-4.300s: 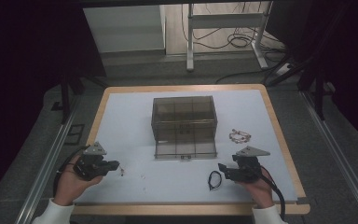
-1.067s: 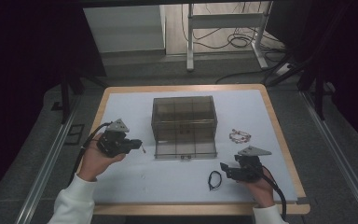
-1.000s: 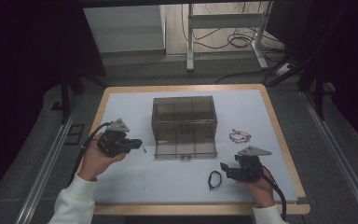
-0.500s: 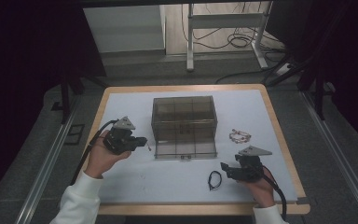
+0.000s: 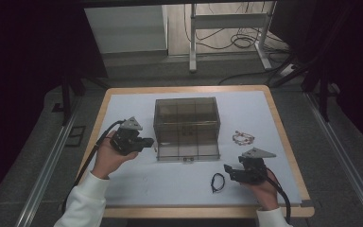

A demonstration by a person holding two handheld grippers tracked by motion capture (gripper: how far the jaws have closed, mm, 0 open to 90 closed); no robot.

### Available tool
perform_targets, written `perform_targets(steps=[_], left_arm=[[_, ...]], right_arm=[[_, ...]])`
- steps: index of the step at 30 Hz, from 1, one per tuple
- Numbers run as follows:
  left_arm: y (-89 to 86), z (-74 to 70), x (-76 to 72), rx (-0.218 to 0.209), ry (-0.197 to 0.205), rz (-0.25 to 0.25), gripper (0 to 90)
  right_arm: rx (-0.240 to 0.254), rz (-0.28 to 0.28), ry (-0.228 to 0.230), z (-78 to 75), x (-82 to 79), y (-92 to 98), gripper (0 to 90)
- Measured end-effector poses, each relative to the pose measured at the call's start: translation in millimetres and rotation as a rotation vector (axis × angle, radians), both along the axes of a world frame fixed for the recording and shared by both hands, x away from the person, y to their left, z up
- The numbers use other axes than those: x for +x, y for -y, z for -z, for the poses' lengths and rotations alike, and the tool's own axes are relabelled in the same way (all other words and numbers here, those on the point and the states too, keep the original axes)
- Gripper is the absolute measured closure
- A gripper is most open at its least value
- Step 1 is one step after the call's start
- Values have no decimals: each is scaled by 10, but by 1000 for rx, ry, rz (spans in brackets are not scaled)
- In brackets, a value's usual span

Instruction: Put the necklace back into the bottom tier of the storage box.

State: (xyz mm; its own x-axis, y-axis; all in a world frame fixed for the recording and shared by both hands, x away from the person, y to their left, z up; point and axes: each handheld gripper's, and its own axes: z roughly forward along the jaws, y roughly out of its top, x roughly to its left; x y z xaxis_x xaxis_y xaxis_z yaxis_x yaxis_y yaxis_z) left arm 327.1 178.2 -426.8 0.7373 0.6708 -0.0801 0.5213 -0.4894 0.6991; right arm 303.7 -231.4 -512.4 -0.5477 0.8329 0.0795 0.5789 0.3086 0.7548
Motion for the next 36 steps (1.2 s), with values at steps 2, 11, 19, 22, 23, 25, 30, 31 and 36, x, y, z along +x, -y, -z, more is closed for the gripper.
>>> perform_targets(steps=[2, 11, 19, 22, 23, 25, 30, 31, 36], left_arm=[[15, 10, 8, -4, -1, -1, 874], [71, 48, 62, -7, -13, 7, 874], [117, 91, 124, -11, -23, 8, 874], [129, 113, 145, -12, -29, 7, 874], [137, 123, 153, -13, -31, 7, 874], [152, 135, 163, -18, -33, 5, 874], [186, 165, 201, -19, -38, 6, 874], [195, 174, 210, -24, -39, 3, 874], [223, 217, 250, -32, -47, 1, 874]], right_arm=[[-1, -1, 0, 1, 1, 2, 289], [-2, -1, -1, 12, 6, -4, 289], [-4, -2, -6, 17, 6, -12, 289], [-3, -2, -6, 15, 5, -11, 289], [-3, -1, -6, 15, 5, -10, 289], [-3, 0, -5, 19, 7, -12, 289], [-6, -3, -6, 18, 7, -14, 289], [-6, -1, -5, 20, 7, -15, 289], [-5, -2, -6, 19, 7, -12, 289]])
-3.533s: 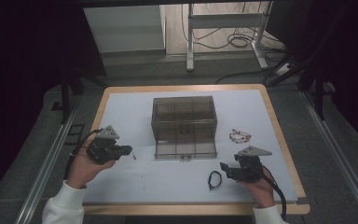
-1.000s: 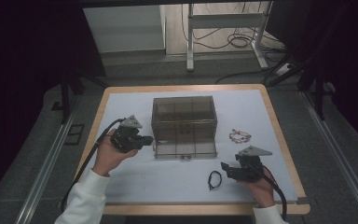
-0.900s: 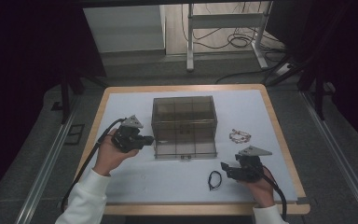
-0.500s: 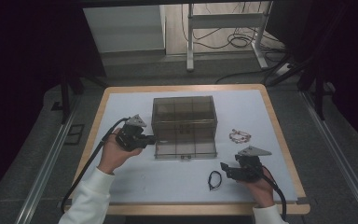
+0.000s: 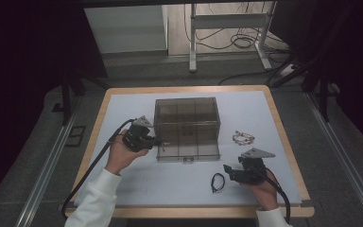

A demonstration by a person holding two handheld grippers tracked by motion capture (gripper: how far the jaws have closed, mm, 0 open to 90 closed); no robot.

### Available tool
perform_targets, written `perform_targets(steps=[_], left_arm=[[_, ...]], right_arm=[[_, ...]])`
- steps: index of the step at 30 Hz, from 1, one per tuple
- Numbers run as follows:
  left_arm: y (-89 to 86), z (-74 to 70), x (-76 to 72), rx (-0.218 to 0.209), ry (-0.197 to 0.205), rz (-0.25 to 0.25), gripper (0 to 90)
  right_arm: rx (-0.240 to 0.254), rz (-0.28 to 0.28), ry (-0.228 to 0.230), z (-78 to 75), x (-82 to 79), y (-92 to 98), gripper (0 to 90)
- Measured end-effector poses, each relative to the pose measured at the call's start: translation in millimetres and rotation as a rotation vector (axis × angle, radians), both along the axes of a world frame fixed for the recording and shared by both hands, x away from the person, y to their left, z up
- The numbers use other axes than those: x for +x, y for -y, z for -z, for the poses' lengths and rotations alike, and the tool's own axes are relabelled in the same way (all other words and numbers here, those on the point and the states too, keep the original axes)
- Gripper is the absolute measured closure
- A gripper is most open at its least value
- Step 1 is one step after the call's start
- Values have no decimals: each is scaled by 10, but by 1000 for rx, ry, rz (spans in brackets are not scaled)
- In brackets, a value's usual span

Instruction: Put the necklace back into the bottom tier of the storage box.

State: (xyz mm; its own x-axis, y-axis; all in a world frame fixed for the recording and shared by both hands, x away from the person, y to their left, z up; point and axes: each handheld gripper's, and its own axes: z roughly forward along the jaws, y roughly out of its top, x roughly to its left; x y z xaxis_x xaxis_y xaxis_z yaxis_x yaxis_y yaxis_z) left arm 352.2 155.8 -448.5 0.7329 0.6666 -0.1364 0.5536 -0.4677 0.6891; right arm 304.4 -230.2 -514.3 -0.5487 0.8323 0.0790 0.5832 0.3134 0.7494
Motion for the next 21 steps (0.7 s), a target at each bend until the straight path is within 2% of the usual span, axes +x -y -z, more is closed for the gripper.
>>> perform_targets(steps=[13, 21], left_arm=[[79, 132, 73, 4, -14, 2, 874], [131, 261, 121, 13, -33, -1, 873]], right_arm=[[-3, 1, -3, 15, 4, -7, 288], [-7, 1, -3, 17, 5, -7, 288]])
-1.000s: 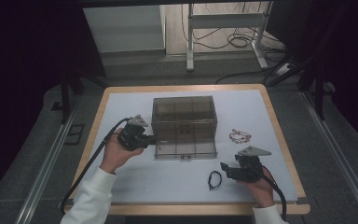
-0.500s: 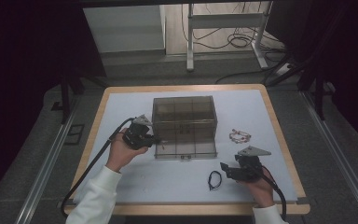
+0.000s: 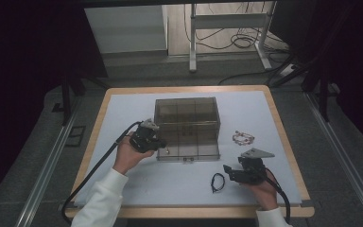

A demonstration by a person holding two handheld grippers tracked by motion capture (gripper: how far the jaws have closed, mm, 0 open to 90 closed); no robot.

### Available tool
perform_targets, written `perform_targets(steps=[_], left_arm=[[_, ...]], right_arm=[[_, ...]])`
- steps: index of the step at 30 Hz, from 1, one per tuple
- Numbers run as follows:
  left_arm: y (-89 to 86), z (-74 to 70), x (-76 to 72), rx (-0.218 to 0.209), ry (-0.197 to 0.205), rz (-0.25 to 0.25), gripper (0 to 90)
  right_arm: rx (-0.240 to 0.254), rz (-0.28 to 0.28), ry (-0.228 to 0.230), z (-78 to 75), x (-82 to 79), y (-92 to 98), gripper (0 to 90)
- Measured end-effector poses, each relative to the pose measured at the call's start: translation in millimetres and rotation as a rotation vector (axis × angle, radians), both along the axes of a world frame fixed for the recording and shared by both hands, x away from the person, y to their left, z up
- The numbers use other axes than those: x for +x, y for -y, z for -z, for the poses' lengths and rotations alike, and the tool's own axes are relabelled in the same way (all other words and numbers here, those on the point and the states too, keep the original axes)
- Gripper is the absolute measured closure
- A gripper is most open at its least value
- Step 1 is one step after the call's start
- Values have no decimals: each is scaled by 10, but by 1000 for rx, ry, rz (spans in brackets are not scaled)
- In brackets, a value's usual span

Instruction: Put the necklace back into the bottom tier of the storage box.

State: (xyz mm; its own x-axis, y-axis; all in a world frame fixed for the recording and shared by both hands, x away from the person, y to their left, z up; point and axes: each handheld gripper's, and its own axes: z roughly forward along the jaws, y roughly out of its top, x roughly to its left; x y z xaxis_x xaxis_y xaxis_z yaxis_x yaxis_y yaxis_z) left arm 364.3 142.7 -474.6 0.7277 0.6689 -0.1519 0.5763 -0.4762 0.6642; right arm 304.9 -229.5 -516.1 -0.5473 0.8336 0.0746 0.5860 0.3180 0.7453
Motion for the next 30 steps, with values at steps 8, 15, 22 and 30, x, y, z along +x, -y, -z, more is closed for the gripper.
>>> perform_targets(steps=[8, 15, 22, 30], left_arm=[[17, 158, 36, 10, -33, -6, 872], [33, 253, 49, 24, -45, -8, 862], [17, 188, -14, -7, 12, -1, 700], [-92, 138, -93, -25, 31, -29, 563]], right_arm=[[-15, 1, -3, 17, 6, -10, 285], [-19, 0, -6, 28, 9, -17, 284], [-19, 0, -4, 24, 8, -16, 284], [-19, 1, -4, 24, 7, -16, 283]])
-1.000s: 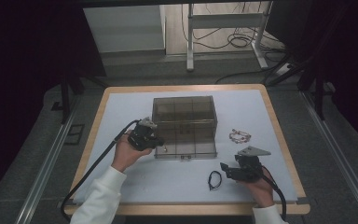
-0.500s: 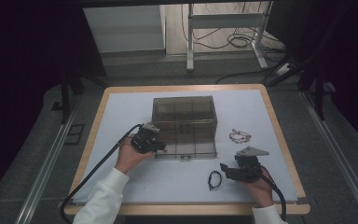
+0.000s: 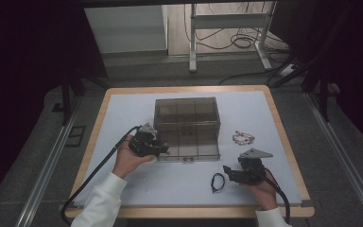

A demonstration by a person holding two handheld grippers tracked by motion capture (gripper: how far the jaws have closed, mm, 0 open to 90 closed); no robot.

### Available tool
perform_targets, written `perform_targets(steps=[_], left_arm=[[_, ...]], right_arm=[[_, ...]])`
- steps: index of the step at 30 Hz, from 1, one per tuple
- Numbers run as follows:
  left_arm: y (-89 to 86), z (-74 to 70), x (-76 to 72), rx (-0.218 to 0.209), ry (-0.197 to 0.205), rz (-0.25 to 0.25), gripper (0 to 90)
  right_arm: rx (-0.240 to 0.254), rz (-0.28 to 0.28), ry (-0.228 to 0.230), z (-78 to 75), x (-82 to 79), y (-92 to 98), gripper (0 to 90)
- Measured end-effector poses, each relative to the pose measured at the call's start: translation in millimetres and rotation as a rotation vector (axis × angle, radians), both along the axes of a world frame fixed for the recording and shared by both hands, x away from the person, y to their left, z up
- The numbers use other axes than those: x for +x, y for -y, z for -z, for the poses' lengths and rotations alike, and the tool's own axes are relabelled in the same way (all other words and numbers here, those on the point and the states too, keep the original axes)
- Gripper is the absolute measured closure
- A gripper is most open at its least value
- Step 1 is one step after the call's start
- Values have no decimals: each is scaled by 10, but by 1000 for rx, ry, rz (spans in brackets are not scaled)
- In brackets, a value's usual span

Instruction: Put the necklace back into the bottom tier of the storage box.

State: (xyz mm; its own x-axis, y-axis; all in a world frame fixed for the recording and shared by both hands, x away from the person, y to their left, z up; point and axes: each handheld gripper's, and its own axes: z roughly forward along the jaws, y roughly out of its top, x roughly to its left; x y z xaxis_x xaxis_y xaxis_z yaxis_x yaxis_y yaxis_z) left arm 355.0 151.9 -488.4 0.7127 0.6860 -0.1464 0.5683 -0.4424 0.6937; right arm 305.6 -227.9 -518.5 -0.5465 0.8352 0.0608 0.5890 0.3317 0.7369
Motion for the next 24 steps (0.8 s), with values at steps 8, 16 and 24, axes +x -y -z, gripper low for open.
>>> perform_targets(steps=[8, 16, 24], left_arm=[[-130, -35, -249, -23, 62, -36, 449], [-237, -36, -419, 3, 98, -57, 384], [-373, 35, -585, -6, 100, -94, 371]], right_arm=[[4, 1, 6, -19, -11, 5, 283], [2, -1, 1, -14, -12, -1, 283], [4, 0, 6, -25, -18, 7, 284]])
